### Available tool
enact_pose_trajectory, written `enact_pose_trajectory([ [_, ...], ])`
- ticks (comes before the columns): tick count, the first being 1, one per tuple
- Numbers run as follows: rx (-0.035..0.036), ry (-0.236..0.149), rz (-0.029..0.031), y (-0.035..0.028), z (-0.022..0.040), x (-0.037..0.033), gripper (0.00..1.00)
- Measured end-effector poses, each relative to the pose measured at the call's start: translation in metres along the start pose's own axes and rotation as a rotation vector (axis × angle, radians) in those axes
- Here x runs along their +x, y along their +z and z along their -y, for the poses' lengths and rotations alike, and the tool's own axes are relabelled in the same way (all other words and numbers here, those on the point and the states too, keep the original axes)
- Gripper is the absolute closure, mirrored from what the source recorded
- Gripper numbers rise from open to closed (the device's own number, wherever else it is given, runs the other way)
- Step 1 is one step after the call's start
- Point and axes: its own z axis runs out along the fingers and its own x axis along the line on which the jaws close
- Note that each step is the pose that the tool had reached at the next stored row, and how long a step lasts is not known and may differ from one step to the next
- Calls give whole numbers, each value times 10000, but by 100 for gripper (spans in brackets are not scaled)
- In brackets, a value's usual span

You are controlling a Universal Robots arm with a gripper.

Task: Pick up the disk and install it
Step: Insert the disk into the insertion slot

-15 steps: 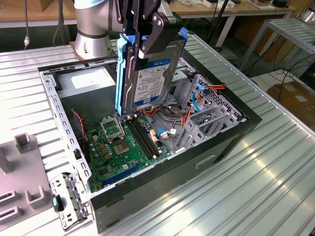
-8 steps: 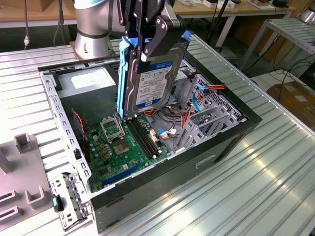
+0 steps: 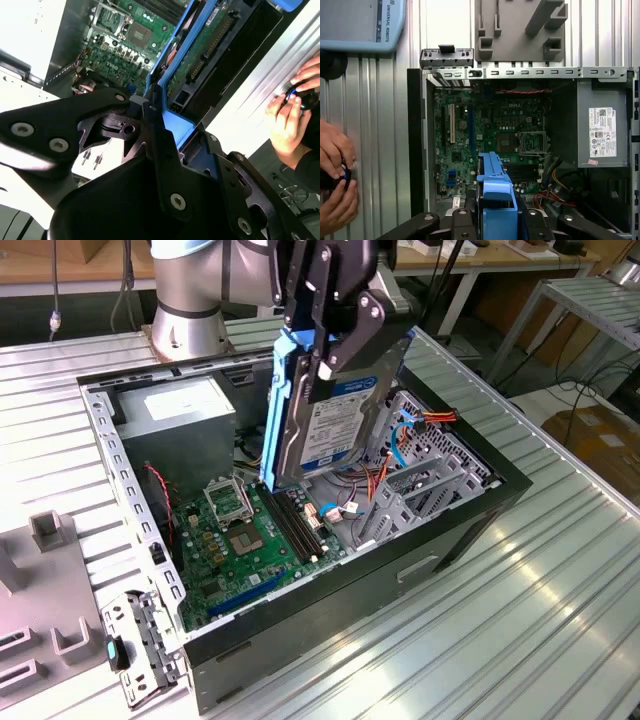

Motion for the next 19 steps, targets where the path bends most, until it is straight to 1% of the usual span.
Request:
enact_pose_trajectory([
  [2, 0, 0, 0, 2, 154, 3, 63],
  [3, 0, 0, 1, 4, 215, 3, 63],
  [4, 1, -1, 1, 4, 248, 2, 63],
  [5, 0, -1, 1, 6, 309, 3, 63],
  [7, 0, 0, 0, 8, 325, 36, 63],
  [8, 0, -1, 0, 10, 331, 82, 63],
  [9, 0, 0, 1, 16, 336, 162, 63],
  [10, -4, 0, 0, 20, 357, 220, 63],
  [11, -15, 0, 0, 21, 418, 258, 63],
  [12, -24, -1, 1, 21, 469, 274, 63],
  [13, -30, -1, 1, 22, 507, 284, 63],
  [14, -40, 0, 1, 22, 573, 295, 63],
  [15, -47, -1, 0, 22, 621, 300, 63],
  [17, -53, -1, 0, 24, 683, 311, 63],
  [18, -55, -2, -2, 24, 699, 327, 63],
  [19, -55, -1, -1, 28, 708, 359, 63],
])
